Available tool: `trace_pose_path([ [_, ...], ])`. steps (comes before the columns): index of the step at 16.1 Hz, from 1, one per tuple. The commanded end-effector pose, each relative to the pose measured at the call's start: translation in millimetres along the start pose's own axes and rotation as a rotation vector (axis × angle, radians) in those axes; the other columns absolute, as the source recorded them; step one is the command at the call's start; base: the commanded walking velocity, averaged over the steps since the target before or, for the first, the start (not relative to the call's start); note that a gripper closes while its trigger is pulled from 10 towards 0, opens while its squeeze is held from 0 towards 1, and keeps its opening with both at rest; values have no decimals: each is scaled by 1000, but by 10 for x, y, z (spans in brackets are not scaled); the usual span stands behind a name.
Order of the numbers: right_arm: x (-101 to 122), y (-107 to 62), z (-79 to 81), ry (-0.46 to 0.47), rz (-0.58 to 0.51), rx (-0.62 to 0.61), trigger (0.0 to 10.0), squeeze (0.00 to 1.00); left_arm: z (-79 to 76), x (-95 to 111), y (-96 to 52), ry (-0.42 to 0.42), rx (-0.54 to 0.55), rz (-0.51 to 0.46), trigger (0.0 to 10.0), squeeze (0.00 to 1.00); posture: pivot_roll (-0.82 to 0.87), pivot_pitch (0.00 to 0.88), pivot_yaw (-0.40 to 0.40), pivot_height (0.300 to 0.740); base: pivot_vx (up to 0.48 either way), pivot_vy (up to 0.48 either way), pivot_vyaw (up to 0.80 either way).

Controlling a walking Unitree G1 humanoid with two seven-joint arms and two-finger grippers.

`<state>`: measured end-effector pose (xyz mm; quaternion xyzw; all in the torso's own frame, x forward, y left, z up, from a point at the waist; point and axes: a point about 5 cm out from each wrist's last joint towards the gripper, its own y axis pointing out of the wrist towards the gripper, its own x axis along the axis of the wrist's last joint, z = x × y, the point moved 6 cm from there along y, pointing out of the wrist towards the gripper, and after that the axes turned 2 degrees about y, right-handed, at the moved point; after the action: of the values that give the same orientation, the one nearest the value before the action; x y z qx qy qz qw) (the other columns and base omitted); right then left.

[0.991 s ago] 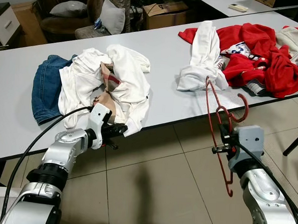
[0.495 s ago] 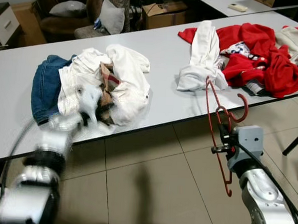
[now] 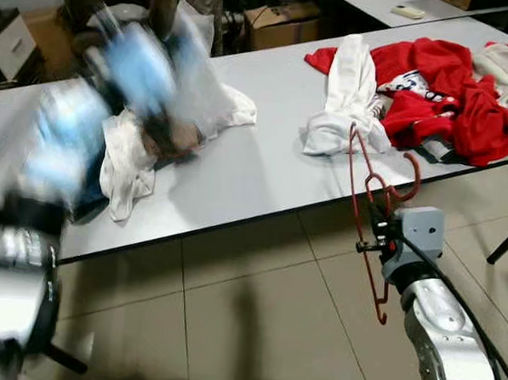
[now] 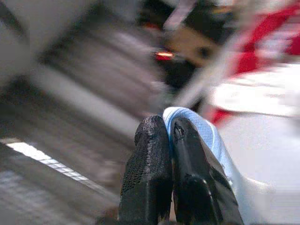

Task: Hang hanger

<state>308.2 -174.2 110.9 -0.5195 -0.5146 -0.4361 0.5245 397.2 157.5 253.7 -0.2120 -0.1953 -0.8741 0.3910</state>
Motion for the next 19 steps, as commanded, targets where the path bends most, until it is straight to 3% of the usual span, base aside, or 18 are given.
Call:
trace_pose_path([
  [1, 39, 16, 39, 3, -18, 12, 10000, 0, -240, -94, -104, -29, -70, 30, 0, 0, -149, 0, 144, 740, 0, 0, 0],
  [2, 44, 19, 28, 3, -20, 13, 10000, 0, -495, -185, -255, -78, -137, 71, 0, 0, -148, 0, 134, 740, 0, 0, 0],
  [4, 46, 59, 44, -11, -18, 40, 10000, 0, -1104, -415, -560, -233, -392, 218, 0, 0, -139, 0, 104, 740, 0, 0, 0],
  [5, 46, 59, 44, -11, -18, 40, 10000, 0, -1104, -415, -560, -233, -392, 218, 0, 0, -139, 0, 104, 740, 0, 0, 0],
  [6, 68, 98, 58, -20, -22, 55, 10000, 0, -1220, -481, -603, -255, -435, 260, 0, 0, -140, 0, 93, 740, 0, 0, 0],
  [9, 90, 130, 39, -29, -26, 58, 10000, 0, -1161, -575, -527, -256, -372, 317, 0, 0, -145, 0, 91, 740, 0, 0, 0],
  [11, 75, 126, 42, -32, -22, 60, 10000, 0, -905, -859, -476, -313, -193, 470, 0, 0, -148, 0, 88, 740, 0, 0, 0],
  [13, 87, 142, 63, -33, -26, 68, 10000, 0, -432, -1003, -357, -290, -40, 534, 0, 0, -146, 0, 79, 740, 0, 0, 0],
  [14, 122, 173, 67, -35, -37, 74, 10000, 0, 181, -928, -173, -193, 85, 520, 0, 0, -147, 0, 77, 740, 0, 0, 0],
  [15, 151, 185, 45, -37, -48, 67, 10000, 0, 608, -724, -16, -132, 180, 455, 0, 0, -154, 0, 82, 740, 0, 0, 0],
  [16, 192, 185, -8, -37, -65, 48, 10000, 0, 1095, -241, 222, -81, 280, 271, 0, 0, -161, 0, 90, 740, 0, 0, 0],
  [17, 205, 179, -31, -35, -71, 39, 10000, 0, 1213, -31, 304, -74, 302, 184, 0, 0, -163, 0, 92, 740, 0, 0, 0],
  [18, 210, 165, -61, -31, -75, 25, 10000, 0, 1210, 228, 409, -96, 268, 59, 0, 0, -166, 0, 96, 740, 0, 0, 0],
  [19, 199, 148, -88, -28, -73, 12, 10000, 0, 1065, 460, 506, -127, 181, -64, 0, 0, -172, 0, 101, 740, 0, 0, 0],
])
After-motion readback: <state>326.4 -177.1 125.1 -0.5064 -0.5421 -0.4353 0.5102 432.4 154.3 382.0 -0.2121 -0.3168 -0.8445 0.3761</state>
